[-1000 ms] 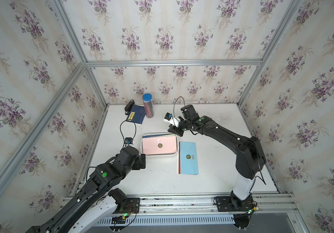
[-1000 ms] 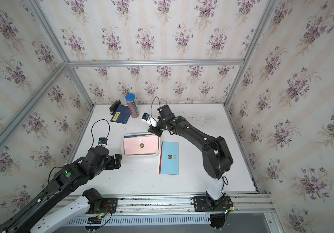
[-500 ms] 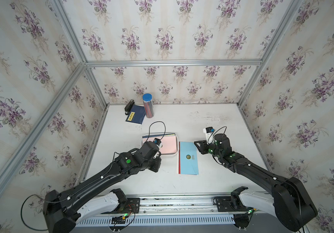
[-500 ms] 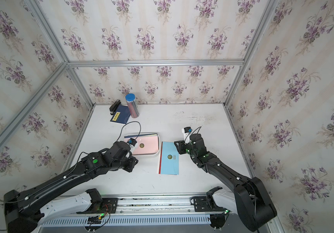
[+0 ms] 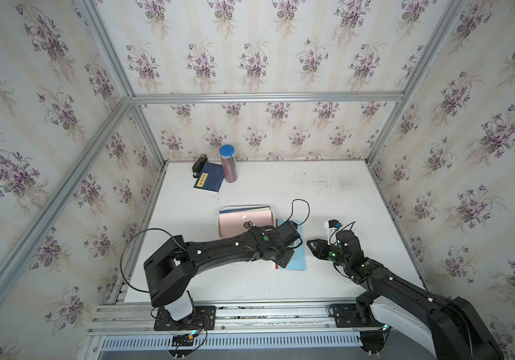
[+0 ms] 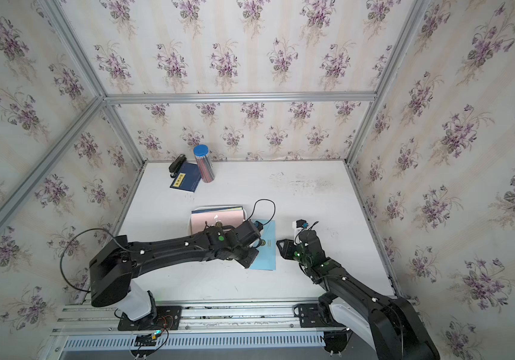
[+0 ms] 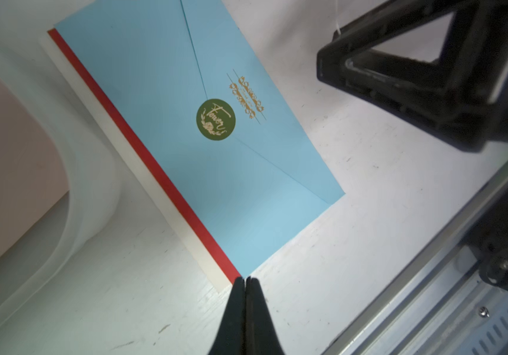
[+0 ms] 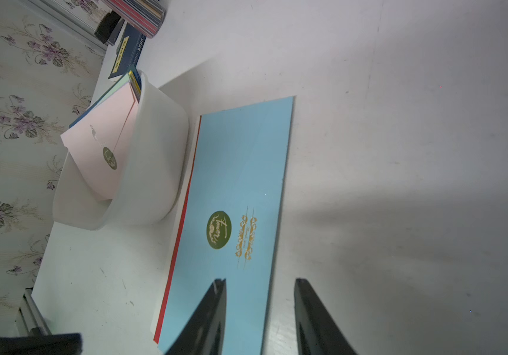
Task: Put the sealed envelopes into the storage box
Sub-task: Pick up the envelope from the center of the board.
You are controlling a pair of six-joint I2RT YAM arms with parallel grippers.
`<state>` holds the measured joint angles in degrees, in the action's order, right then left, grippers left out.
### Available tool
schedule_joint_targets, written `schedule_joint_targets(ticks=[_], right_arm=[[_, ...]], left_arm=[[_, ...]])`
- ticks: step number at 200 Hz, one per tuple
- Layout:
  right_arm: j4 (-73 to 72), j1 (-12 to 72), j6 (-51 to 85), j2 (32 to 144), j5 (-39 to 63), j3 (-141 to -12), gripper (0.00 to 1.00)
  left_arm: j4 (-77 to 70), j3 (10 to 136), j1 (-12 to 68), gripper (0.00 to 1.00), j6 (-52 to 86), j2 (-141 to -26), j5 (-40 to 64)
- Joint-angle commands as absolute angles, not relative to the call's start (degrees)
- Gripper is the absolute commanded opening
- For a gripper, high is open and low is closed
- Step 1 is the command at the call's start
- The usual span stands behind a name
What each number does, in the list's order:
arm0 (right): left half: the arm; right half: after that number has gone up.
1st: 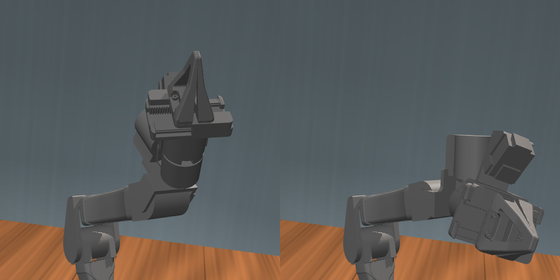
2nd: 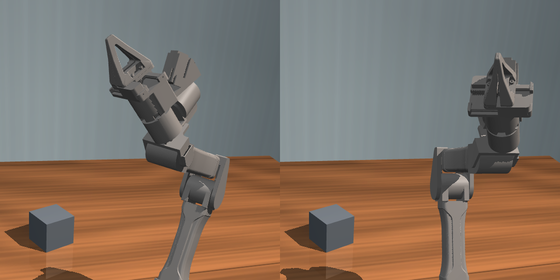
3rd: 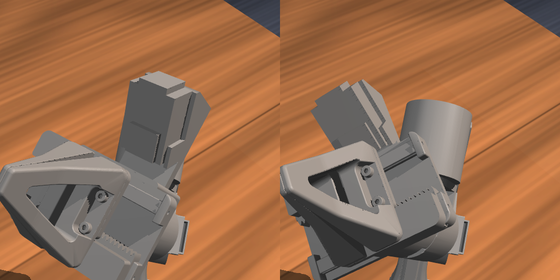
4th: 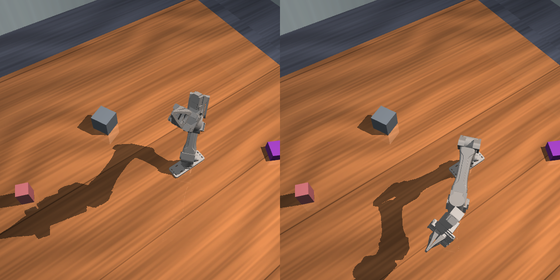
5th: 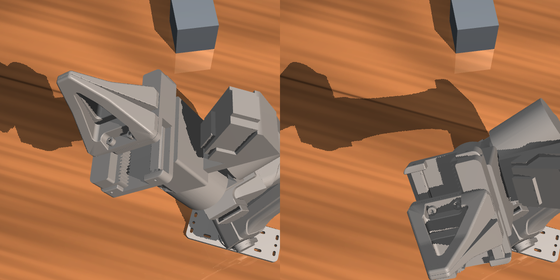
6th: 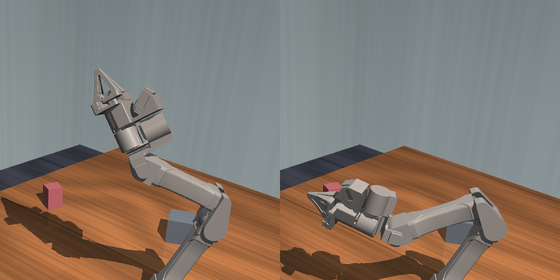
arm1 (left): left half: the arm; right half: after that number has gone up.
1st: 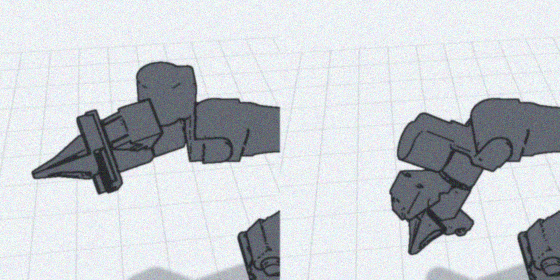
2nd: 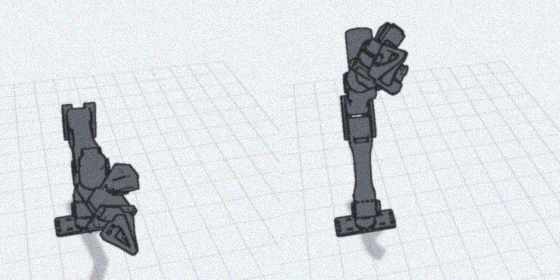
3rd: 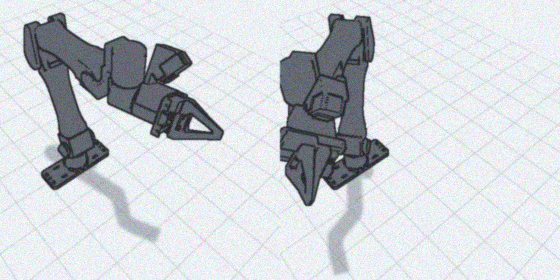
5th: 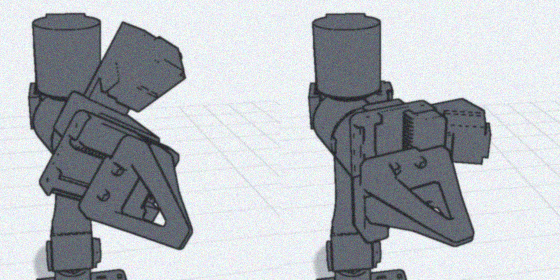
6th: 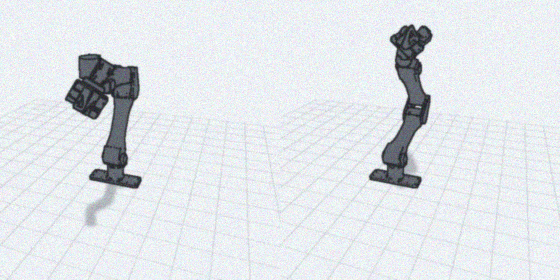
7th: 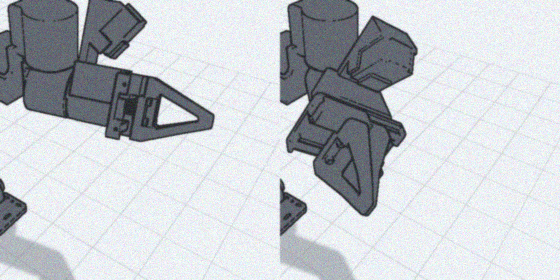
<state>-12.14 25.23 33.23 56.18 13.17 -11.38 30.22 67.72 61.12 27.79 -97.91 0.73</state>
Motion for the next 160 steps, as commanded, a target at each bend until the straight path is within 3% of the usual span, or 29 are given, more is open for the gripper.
schedule_joint_targets(ticks=[1, 37, 160], right_arm=[[-12.7, 25.3, 35.1, 56.6, 14.5, -11.2, 0.41], [-13.5, 25.3, 36.5, 57.8, 15.4, -10.9, 0.42], [-21.4, 25.3, 42.9, 74.3, 23.9, -14.1, 0.4]], left_arm=[[30.3, 69.9, 61.3, 0.0, 29.2, -102.2, -1.0], [31.2, 69.6, 61.3, 0.0, 32.1, -104.6, -5.0], [30.4, 69.0, 60.8, 0.0, 34.3, -111.1, -4.1]])
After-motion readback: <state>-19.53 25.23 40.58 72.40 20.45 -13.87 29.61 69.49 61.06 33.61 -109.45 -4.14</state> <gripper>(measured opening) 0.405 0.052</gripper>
